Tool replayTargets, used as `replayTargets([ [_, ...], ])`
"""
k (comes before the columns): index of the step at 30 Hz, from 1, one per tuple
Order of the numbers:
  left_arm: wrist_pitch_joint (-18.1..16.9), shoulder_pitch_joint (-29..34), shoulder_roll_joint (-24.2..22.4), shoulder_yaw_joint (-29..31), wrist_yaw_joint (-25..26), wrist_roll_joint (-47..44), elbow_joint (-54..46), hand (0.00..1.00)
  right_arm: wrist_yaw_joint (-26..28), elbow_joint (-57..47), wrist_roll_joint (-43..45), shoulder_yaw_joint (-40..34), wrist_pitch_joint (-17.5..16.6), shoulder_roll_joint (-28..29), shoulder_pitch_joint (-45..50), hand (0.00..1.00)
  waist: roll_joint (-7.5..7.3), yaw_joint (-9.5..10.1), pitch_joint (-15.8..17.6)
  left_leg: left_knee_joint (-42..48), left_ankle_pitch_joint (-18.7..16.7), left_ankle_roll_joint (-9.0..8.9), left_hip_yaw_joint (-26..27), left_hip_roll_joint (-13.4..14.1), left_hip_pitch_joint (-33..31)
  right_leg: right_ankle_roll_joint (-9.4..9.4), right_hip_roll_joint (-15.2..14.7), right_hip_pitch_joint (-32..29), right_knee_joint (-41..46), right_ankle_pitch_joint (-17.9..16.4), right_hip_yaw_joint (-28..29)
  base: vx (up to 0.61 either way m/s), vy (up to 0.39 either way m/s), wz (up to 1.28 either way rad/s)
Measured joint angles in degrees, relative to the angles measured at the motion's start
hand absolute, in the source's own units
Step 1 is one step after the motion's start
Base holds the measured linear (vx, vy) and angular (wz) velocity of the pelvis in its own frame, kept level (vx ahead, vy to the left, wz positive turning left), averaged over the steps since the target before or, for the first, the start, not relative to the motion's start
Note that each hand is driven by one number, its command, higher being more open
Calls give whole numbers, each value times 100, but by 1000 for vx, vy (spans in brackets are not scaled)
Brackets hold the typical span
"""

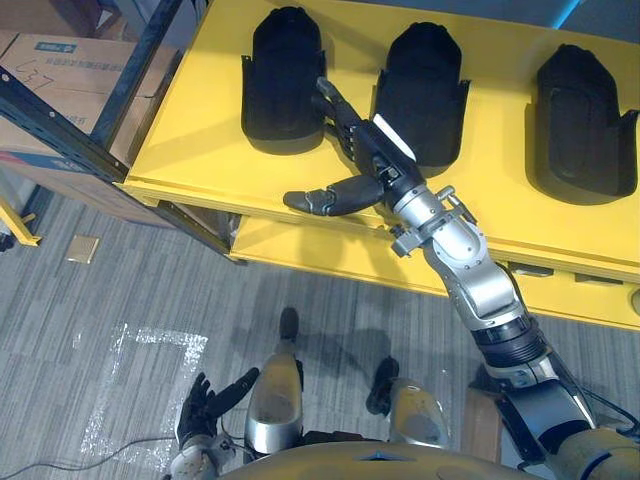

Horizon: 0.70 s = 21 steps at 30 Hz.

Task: Walk over and take three plastic housings, then place them on the shelf

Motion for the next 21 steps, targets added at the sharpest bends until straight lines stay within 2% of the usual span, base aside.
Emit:
replayTargets([
  [5, -49, -99, 0, -45, -21, -16, -44, 100, 45, 0, 0, 16, -1, 15, -49, 100, 54, 21, 51, 94, -24, -4, -56, -5, -88, 2, -1, -11, 4, -2, -38, -3, -16, 6],
  [12, -49, -130, -1, -145, -5, -14, -106, 100, 122, -2, 38, 262, -1, 111, -192, 100, 53, 19, 54, 108, -36, -8, -59, -10, -90, 3, -6, -1, 1, -2, -39, 0, 0, 0],
  [21, -48, -131, 0, -145, 61, -13, -106, 100, -83, -5, 171, 491, 0, 252, -191, 100, 33, 20, 68, 191, -86, 7, -60, -9, -129, 4, -8, 1, 2, -4, -37, 0, 0, 0],
])
